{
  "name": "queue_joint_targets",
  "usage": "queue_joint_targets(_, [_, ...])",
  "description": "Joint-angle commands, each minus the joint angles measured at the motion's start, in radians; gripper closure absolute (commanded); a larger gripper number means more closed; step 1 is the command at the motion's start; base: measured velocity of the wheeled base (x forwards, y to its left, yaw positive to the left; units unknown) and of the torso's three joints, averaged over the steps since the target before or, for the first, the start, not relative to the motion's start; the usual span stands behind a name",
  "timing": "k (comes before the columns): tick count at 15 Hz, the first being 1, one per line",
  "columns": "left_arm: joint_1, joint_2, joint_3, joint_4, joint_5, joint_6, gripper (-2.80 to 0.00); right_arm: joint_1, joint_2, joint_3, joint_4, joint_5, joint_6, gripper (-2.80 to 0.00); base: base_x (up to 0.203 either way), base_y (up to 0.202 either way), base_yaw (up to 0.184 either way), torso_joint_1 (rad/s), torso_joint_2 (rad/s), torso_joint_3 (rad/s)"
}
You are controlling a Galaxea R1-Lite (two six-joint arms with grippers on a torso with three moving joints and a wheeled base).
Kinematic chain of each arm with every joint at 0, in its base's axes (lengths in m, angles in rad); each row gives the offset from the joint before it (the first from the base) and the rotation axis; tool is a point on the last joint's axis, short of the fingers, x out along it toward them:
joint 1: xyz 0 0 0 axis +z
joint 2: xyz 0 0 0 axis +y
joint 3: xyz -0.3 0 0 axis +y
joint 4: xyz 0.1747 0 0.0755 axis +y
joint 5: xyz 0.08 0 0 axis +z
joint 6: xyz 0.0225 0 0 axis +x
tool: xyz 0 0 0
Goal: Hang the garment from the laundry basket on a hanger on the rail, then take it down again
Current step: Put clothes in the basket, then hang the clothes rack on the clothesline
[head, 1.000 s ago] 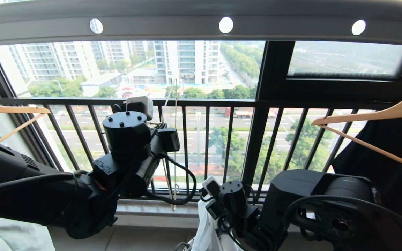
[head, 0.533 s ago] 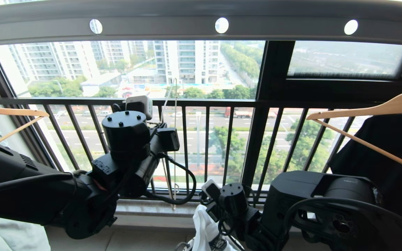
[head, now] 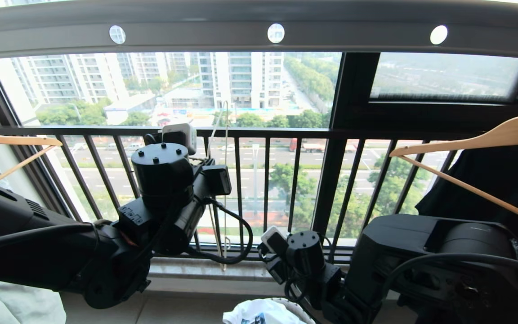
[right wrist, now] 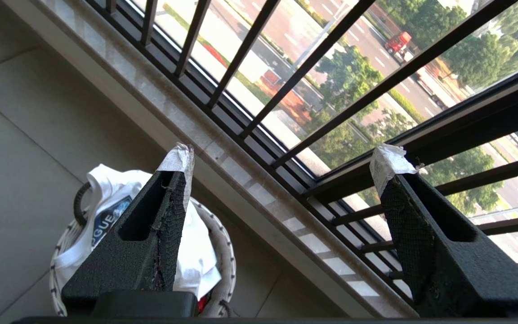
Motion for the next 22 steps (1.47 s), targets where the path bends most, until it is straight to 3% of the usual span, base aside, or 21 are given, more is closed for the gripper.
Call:
queue_joint_targets(1, [0.000,0.001,0.000,-0.006,0.003,-0.001,0.00,0.002,-0.041,0.014,-0.008,-0.002,-0.003,0.00,0.000,0.000,0.000,0.000,0.00,0.000])
queue_joint_targets(10, [-0.005,0.004,0.044,0.000,-0.017,0.011,0.00,0.028,-0.078,0.011,-0.019,-0.016,-0.007,0.00,0.000,0.000,0.000,0.000,0.00,0.000])
queue_joint_targets(13, [0.000,-0.096,0.135,0.060,-0.187,0.106,0.00,0.026,-0.103,0.014,-0.019,-0.026,-0.011,0.00,0.000,0.000,0.000,0.000,0.00,0.000])
queue_joint_targets(18, [0.056,-0.397,0.150,0.464,-0.466,0.122,0.00,0.035,-0.106,0.020,-0.019,-0.051,-0.024,0.00,0.000,0.000,0.000,0.000,0.00,0.000])
queue_joint_targets(19, [0.063,-0.437,0.130,0.566,-0.502,0.125,0.00,0.037,-0.107,0.022,-0.019,-0.051,-0.024,0.00,0.000,0.000,0.000,0.000,0.00,0.000])
queue_joint_targets(22, [0.081,-0.562,0.063,0.760,-0.523,0.129,0.00,0.035,-0.127,0.024,-0.036,-0.051,-0.031,0.00,0.000,0.000,0.000,0.000,0.00,0.000])
